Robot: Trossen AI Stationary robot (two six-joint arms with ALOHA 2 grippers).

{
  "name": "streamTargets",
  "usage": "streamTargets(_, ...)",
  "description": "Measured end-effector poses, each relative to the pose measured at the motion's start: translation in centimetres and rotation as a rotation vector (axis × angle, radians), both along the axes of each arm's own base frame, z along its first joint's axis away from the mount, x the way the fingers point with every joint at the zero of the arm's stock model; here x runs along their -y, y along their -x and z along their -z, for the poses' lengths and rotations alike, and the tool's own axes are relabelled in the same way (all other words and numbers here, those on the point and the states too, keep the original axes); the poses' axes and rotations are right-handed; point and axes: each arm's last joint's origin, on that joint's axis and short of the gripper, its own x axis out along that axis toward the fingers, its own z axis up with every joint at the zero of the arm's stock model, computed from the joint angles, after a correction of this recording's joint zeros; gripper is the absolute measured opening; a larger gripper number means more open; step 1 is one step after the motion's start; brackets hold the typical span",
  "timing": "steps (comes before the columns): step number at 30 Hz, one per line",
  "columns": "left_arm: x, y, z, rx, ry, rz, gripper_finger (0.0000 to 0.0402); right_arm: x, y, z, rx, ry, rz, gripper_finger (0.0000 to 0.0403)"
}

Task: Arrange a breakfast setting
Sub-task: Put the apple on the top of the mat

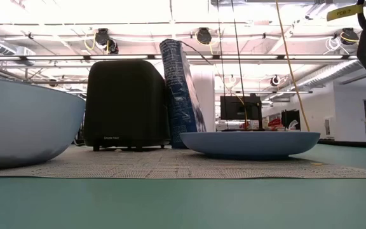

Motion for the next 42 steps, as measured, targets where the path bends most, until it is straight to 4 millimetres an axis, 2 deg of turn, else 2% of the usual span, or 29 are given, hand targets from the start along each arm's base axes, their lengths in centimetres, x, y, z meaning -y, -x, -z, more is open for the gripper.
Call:
streamTargets(6, 0.0, 0.0, 0.0, 0.0, 0.0, 0.0, 0.0173, 0.0, 0.0, 0.0, 0.001, 0.0, -0.002, 0.0272)
streamTargets(12, 0.0, 0.0, 0.0, 0.0, 0.0, 0.0, 0.0173, 0.0, 0.0, -0.3, 0.012, -0.017, -0.003, 0.0271)
streamTargets(19, 0.0, 0.0, 0.0, 0.0, 0.0, 0.0, 0.0173, 0.4, 0.5, -2.6, 0.093, -0.096, 0.0, 0.027)
streamTargets(22, 0.0, 0.0, 0.0, 0.001, 0.001, 0.0, 0.0173, 0.9, 0.8, -3.9, 0.113, -0.173, 0.052, 0.027)
streamTargets(30, 0.0, 0.0, 0.0, 0.002, 0.001, 0.0, 0.0173, 3.4, 0.6, -6.5, 0.157, -0.336, 0.277, 0.027)
streamTargets(37, -0.1, -0.1, -0.1, 0.011, 0.004, -0.002, 0.0173, 6.4, -1.0, -6.9, 0.182, -0.371, 0.477, 0.027)
streamTargets(42, -0.1, -1.2, -0.6, 0.097, 0.001, 0.034, 0.0173, 8.7, -2.0, -6.9, 0.216, -0.35, 0.593, 0.027)
